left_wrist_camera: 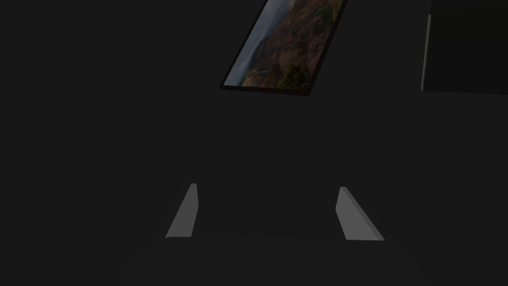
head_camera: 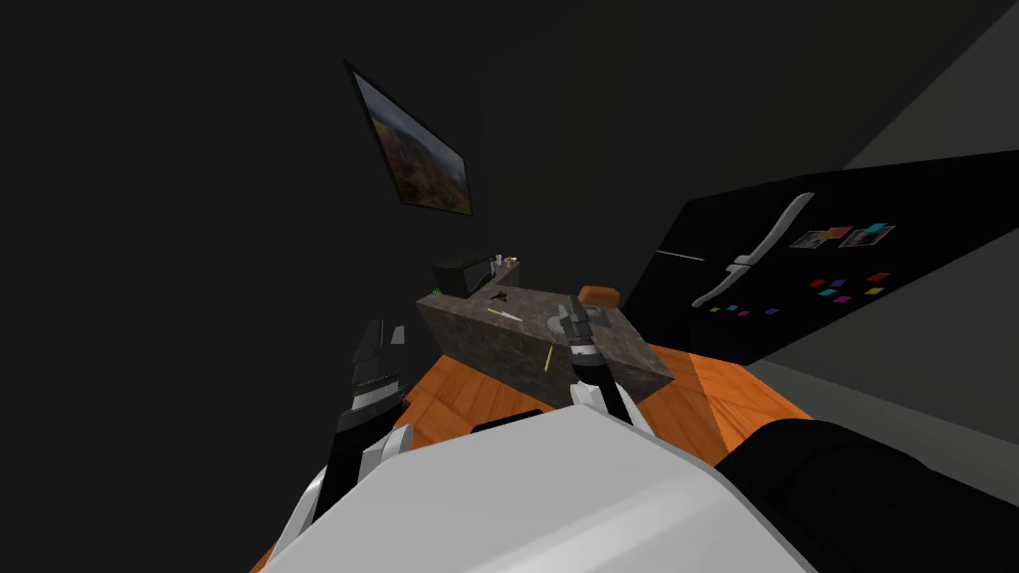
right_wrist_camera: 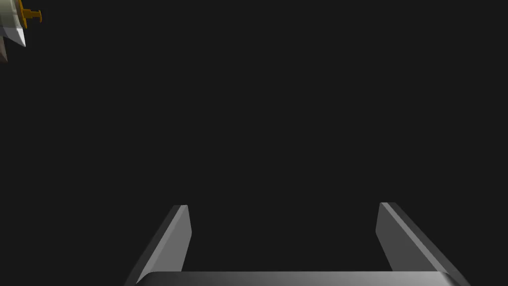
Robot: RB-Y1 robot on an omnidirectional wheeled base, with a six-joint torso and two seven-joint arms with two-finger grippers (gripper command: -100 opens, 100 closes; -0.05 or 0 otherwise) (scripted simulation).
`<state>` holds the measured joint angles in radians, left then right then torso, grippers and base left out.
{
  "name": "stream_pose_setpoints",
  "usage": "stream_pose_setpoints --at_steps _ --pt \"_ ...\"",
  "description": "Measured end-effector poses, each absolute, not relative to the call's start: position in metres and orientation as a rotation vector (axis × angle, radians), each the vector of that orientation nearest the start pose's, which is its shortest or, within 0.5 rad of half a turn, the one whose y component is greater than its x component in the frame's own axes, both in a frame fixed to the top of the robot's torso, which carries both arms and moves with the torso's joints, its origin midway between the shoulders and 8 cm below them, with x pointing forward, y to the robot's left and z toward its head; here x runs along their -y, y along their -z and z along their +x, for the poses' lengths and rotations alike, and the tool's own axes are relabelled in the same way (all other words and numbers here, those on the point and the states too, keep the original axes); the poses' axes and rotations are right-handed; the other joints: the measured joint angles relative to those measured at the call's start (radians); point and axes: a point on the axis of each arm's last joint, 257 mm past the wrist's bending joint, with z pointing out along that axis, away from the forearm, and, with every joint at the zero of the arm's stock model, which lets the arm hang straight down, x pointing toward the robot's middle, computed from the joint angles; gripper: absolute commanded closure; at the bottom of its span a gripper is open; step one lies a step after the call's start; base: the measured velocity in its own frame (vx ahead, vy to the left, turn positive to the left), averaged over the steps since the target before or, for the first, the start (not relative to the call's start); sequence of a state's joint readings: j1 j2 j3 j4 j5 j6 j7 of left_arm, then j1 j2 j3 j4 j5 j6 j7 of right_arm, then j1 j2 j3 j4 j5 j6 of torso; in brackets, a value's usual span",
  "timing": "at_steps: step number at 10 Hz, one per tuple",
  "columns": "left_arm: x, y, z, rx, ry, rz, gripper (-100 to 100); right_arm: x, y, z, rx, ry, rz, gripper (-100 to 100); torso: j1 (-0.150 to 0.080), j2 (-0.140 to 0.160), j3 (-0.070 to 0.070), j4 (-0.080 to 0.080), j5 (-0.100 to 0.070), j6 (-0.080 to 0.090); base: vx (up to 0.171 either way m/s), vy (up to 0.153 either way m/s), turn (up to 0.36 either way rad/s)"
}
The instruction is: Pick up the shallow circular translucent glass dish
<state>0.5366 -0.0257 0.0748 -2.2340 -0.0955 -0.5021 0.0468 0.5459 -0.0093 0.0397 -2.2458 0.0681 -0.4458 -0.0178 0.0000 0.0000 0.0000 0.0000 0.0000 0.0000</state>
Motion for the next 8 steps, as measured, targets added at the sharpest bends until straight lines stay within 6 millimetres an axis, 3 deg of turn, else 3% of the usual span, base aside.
stream_pose_setpoints --at_steps 3,8 --pt "-0.303 0.008 0.345 -0.686 1.179 -0.689 0 0.256 0.046 0.356 -0.868 -1.223 0.703 -100 0.002 -0.003 -0.002 -0.001 0.001 0.000 0.055 0.043 0.068" --pt "-0.303 0.008 0.345 -0.686 1.180 -0.689 0 0.245 0.128 0.345 -1.151 -1.095 0.661 -100 0.007 -0.002 -0.001 -0.001 0.002 0.000 0.033 0.089 0.068"
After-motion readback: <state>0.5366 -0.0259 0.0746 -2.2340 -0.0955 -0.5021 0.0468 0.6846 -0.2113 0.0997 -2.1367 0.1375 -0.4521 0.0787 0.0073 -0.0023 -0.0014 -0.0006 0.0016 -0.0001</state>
